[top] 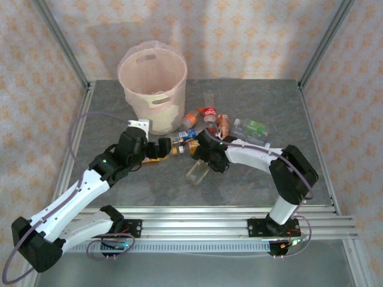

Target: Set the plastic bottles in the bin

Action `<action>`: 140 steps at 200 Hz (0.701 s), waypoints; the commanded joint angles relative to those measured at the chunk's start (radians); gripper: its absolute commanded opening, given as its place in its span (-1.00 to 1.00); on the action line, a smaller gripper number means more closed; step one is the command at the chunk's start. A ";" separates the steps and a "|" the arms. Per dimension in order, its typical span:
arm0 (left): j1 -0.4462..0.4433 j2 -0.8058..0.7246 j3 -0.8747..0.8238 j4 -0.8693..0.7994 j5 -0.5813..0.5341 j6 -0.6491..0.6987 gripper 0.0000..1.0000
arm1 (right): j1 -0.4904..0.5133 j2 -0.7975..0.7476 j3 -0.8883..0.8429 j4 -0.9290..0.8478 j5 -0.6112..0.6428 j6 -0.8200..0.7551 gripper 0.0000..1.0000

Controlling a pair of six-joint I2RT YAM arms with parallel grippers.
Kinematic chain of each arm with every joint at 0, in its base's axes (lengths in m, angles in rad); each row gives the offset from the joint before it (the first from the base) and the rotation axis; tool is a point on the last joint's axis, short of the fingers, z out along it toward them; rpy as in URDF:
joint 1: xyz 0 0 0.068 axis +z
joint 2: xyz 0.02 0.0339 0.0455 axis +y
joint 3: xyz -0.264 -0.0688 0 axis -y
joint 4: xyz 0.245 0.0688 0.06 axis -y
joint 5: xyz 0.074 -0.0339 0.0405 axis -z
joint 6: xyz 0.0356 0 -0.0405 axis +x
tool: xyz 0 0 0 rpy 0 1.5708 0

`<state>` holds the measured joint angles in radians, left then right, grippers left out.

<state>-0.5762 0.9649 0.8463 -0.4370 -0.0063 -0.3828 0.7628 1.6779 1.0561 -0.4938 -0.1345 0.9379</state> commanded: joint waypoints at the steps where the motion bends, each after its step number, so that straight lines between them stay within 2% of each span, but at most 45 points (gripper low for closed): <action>1: -0.055 0.038 -0.010 0.001 -0.005 0.038 1.00 | -0.019 -0.049 -0.014 0.027 -0.006 -0.011 0.86; 51: -0.225 0.221 0.050 -0.026 -0.039 0.044 1.00 | -0.072 -0.133 -0.024 -0.015 0.040 -0.022 0.89; 99: -0.347 0.411 0.116 -0.035 -0.024 0.056 1.00 | -0.174 -0.259 -0.088 -0.072 0.097 -0.017 0.94; 140: -0.375 0.593 0.230 -0.115 -0.010 0.046 0.99 | -0.216 -0.367 -0.114 -0.141 0.179 -0.019 0.99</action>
<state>-0.9493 1.4933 1.0084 -0.4698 -0.0132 -0.3454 0.5549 1.3708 0.9546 -0.5575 -0.0467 0.9298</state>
